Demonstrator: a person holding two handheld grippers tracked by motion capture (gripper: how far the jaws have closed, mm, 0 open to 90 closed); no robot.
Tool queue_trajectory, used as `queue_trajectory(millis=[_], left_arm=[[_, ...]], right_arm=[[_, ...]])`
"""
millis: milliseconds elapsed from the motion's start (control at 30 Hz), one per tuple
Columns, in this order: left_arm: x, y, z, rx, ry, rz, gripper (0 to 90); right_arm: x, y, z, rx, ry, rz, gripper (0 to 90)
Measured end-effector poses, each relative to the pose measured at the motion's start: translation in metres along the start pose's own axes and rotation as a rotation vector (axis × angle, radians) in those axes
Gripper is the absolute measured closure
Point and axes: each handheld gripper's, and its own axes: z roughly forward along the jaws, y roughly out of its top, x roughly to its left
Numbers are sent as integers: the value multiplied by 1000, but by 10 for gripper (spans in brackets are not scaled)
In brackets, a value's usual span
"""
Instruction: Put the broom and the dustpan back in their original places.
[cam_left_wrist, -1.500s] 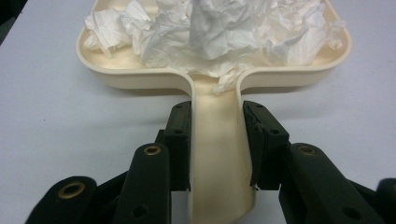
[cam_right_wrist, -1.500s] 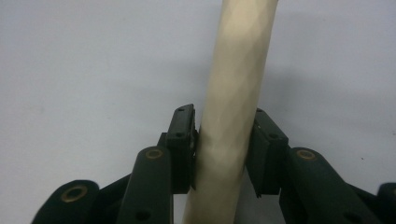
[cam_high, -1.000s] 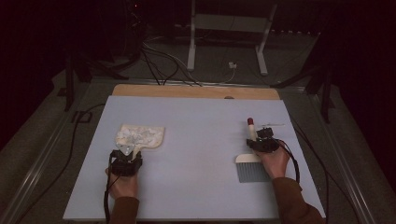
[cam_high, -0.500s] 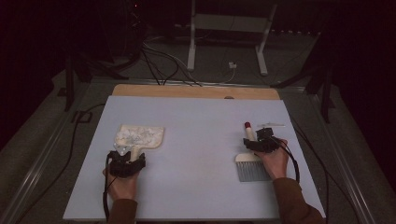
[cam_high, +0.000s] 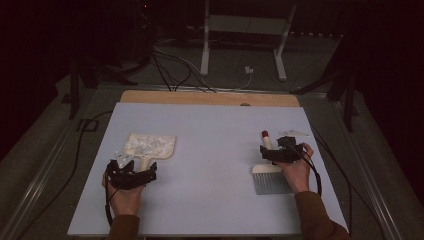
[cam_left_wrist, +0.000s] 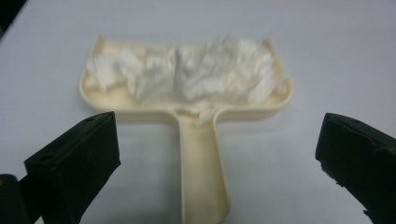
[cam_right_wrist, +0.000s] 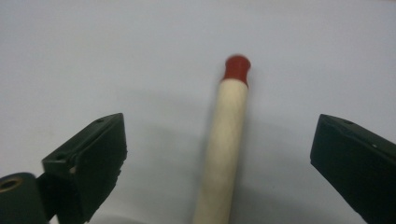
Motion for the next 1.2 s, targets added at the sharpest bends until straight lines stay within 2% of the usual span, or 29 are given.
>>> queue_trajectory(millis=[100,200,367,500,600,700,867,967,1067,1200], left_arm=[[1,7,-8,-48,-21,5,4],[3,14,-14,-78,-49,29,4],[4,19,-24,-129,-127,59,4],[4,18,-28,-150,-180,89,4],[5,16,-30,-170,-215,105,4],[5,12,-31,-185,-235,117,4],[4,9,-35,-199,-264,125,4],[4,8,-38,-210,-278,127,4],[3,7,-41,-219,-292,132,4],[2,6,-43,-217,-294,130,4]], right_arm=[[0,2,-6,-26,27,1,18],[1,2,-13,-50,58,9,5],[6,0,-25,-96,102,6,0],[13,-4,-34,-142,124,-33,0],[19,-7,-42,-178,160,-60,0],[24,-12,-50,-213,205,-84,0],[31,-20,-58,-255,240,-122,0],[33,-25,-61,-274,249,-139,0],[33,-29,-65,-301,255,-130,0],[31,-35,-70,-314,227,-152,0]])
